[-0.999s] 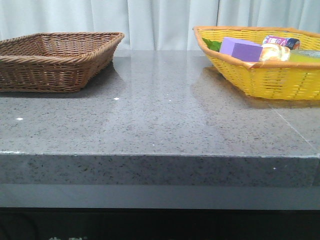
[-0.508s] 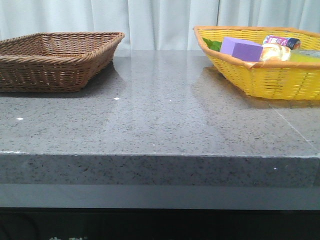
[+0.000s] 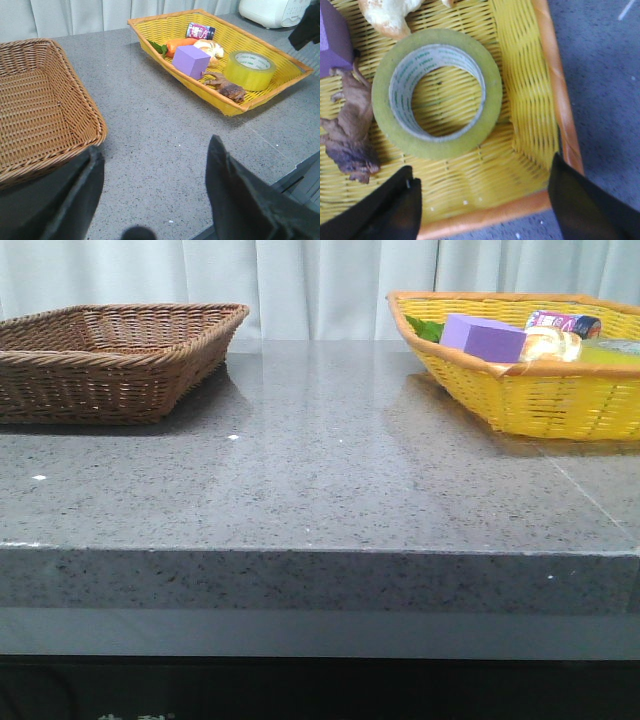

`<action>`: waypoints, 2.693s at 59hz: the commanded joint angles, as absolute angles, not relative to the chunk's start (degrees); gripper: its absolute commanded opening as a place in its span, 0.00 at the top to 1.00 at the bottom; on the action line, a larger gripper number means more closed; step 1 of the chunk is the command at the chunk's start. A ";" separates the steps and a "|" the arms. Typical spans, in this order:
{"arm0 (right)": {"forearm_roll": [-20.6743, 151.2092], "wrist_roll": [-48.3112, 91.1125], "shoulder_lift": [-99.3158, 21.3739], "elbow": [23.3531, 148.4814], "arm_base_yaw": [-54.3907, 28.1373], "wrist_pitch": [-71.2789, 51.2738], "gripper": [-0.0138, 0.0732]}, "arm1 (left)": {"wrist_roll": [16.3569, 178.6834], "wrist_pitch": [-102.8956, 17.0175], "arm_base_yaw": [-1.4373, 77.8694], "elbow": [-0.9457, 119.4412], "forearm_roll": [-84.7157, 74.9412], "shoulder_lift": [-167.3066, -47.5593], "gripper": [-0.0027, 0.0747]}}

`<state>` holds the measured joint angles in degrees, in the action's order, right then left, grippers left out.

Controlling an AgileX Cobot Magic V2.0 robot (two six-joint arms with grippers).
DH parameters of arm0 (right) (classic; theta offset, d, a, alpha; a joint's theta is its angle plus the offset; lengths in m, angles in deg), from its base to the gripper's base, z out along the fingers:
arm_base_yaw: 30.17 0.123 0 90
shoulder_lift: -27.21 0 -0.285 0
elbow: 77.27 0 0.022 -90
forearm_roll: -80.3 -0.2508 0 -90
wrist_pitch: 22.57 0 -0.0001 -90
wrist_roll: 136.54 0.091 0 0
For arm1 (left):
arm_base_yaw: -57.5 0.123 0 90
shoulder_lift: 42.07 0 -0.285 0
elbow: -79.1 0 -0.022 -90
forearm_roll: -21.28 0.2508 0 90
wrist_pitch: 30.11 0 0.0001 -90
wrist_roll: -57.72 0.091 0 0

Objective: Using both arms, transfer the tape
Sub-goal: 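Lower the right gripper over the yellow tape roll in the yellow basket, then grasp the tape roll rim with the right gripper and lift it out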

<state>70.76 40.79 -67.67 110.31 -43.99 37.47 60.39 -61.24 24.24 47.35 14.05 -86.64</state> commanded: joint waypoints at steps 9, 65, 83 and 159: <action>68.74 39.98 -74.42 120.16 -44.30 38.97 0.30 | 60.27 -56.72 23.80 48.83 13.31 -86.95 0.47; 64.62 35.86 -90.14 127.81 -44.30 40.47 0.67 | 60.27 -56.81 23.80 48.83 13.31 -86.95 0.47; 64.40 35.86 -84.48 127.81 -44.30 42.18 0.71 | 60.27 -56.81 23.80 48.83 13.31 -86.95 0.47; 78.40 38.58 -83.79 134.06 -0.96 36.25 0.71 | 60.27 -56.81 23.80 48.83 13.31 -86.95 0.47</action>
